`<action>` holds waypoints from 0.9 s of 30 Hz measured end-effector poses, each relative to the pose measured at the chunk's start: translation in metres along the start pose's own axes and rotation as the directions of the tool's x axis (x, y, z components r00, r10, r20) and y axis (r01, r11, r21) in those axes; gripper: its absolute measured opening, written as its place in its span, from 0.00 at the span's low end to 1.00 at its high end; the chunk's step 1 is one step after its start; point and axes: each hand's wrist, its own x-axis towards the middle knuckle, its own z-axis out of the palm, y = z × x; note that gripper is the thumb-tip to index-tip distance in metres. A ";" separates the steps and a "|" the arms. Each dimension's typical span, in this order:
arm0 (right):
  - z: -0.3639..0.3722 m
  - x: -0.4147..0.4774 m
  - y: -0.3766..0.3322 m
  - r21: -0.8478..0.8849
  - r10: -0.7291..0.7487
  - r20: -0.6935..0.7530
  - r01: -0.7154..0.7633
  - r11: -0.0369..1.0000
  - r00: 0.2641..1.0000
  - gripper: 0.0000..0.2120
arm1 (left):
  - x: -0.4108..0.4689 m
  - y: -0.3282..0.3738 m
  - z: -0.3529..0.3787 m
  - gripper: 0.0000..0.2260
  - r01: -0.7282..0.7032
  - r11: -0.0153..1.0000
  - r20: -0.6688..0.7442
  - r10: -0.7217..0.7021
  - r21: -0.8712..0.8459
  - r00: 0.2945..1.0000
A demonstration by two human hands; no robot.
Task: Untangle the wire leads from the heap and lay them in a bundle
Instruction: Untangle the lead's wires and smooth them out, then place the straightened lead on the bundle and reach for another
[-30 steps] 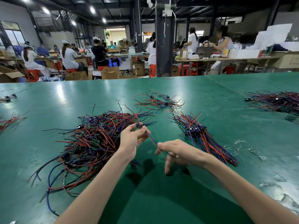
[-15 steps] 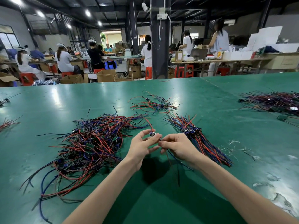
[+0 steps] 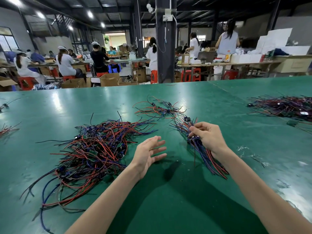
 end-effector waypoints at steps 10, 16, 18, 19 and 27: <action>-0.026 0.008 0.008 -0.505 0.186 -0.108 -0.215 0.836 0.977 0.15 | 0.000 -0.013 0.003 0.07 -0.099 0.973 0.004 0.100 0.207 0.995; -0.010 -0.009 0.001 -0.822 0.079 -0.145 -0.164 0.545 0.986 0.06 | -0.002 -0.021 0.006 0.05 -0.153 0.908 0.027 0.155 0.391 0.988; 0.000 -0.019 0.001 -0.898 -0.071 -0.119 -0.077 0.433 0.990 0.06 | -0.004 -0.022 0.007 0.05 -0.174 0.882 0.041 0.174 0.438 0.984; 0.007 -0.024 0.002 -0.917 -0.140 -0.091 -0.028 0.397 0.986 0.07 | -0.005 -0.022 0.007 0.05 -0.183 0.872 0.045 0.183 0.455 0.982; 0.055 -0.058 0.021 -0.925 -0.244 0.236 0.295 0.240 0.940 0.07 | -0.024 -0.022 0.009 0.07 -0.469 0.195 0.268 0.609 0.861 0.746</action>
